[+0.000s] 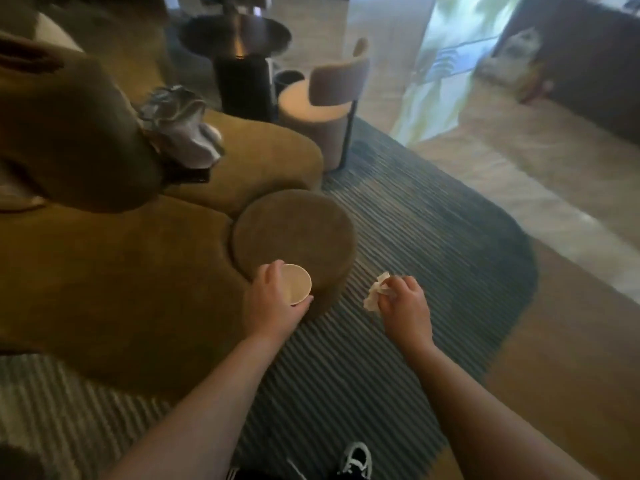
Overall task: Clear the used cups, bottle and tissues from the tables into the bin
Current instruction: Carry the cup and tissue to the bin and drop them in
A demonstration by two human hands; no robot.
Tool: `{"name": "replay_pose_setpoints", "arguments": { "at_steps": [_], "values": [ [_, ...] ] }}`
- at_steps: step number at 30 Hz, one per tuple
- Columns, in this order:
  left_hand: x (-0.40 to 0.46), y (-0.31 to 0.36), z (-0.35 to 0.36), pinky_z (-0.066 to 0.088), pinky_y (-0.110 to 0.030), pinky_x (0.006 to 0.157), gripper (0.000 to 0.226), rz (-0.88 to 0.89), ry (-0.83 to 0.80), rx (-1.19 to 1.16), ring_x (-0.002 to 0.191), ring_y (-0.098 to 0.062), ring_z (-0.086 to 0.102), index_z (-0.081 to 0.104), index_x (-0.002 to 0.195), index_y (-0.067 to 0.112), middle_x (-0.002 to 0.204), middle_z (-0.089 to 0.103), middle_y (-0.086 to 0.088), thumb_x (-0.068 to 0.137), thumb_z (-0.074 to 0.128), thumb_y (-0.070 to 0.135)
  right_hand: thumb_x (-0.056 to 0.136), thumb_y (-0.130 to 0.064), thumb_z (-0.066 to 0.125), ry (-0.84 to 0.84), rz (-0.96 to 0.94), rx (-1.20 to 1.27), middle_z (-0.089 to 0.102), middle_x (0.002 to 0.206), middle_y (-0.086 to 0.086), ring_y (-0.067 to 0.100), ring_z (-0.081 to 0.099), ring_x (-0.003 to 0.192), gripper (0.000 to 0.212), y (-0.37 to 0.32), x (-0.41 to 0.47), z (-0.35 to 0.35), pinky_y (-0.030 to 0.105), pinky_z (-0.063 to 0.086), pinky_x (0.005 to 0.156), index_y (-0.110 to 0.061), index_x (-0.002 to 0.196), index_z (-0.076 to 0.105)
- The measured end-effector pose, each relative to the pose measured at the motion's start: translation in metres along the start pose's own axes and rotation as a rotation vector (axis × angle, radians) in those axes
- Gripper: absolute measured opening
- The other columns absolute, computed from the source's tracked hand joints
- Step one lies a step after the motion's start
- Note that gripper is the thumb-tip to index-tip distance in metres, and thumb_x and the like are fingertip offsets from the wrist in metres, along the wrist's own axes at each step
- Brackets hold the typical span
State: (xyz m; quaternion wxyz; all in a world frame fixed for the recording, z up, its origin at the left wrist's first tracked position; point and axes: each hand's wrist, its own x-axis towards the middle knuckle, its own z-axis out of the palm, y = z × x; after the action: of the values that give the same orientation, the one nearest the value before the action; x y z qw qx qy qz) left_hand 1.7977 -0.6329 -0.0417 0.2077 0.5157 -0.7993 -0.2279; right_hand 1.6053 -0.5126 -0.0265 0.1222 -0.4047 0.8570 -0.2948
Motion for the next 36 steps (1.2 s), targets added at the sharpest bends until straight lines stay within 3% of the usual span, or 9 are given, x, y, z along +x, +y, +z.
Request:
{"name": "replay_pose_setpoints", "arguments": {
  "at_steps": [8, 17, 22, 27, 36],
  "values": [
    [0.024, 0.159, 0.112, 0.043, -0.04, 0.087, 0.079, 0.172, -0.186, -0.027, 0.109, -0.018, 0.048, 0.036, 0.131, 0.025, 0.125, 0.043, 0.002, 0.069, 0.073, 0.057, 0.09, -0.02, 0.059, 0.091, 0.168, 0.06, 0.052, 0.107, -0.004, 0.014, 0.051, 0.095, 0.01, 0.148, 0.027, -0.117, 0.026, 0.043, 0.081, -0.017, 0.099, 0.061],
    [0.119, 0.268, 0.203, 0.041, -0.041, 0.093, 0.078, 0.276, -0.259, -0.025, 0.114, -0.021, 0.046, 0.037, 0.135, 0.018, 0.13, 0.043, -0.003, 0.074, 0.072, 0.051, 0.09, -0.02, 0.058, 0.147, 0.28, 0.068, 0.052, 0.104, -0.004, 0.014, 0.05, 0.094, 0.009, 0.236, 0.133, -0.155, 0.024, 0.037, 0.077, -0.016, 0.097, 0.061],
    [0.209, 0.315, 0.265, 0.041, -0.044, 0.095, 0.078, 0.278, -0.246, -0.037, 0.113, -0.02, 0.046, 0.036, 0.136, 0.018, 0.131, 0.041, -0.002, 0.074, 0.072, 0.049, 0.089, -0.018, 0.059, 0.16, 0.279, 0.04, 0.053, 0.104, -0.001, 0.016, 0.05, 0.094, 0.01, 0.277, 0.244, -0.164, 0.025, 0.036, 0.076, -0.014, 0.098, 0.062],
    [0.35, 0.369, 0.329, 0.042, -0.043, 0.096, 0.079, 0.215, -0.251, -0.028, 0.112, -0.02, 0.046, 0.035, 0.136, 0.021, 0.13, 0.04, 0.0, 0.073, 0.072, 0.052, 0.089, -0.021, 0.06, 0.134, 0.24, 0.046, 0.052, 0.103, -0.006, 0.012, 0.05, 0.092, 0.01, 0.303, 0.423, -0.185, 0.019, 0.035, 0.074, -0.019, 0.098, 0.061],
    [0.565, 0.449, 0.389, 0.046, -0.045, 0.09, 0.079, 0.169, -0.201, -0.042, 0.107, -0.025, 0.05, 0.04, 0.133, 0.016, 0.127, 0.045, -0.006, 0.071, 0.076, 0.048, 0.089, -0.021, 0.059, 0.109, 0.207, 0.051, 0.051, 0.101, -0.007, 0.011, 0.049, 0.091, 0.007, 0.324, 0.667, -0.21, 0.014, 0.034, 0.069, -0.02, 0.096, 0.06]
  ]
}}
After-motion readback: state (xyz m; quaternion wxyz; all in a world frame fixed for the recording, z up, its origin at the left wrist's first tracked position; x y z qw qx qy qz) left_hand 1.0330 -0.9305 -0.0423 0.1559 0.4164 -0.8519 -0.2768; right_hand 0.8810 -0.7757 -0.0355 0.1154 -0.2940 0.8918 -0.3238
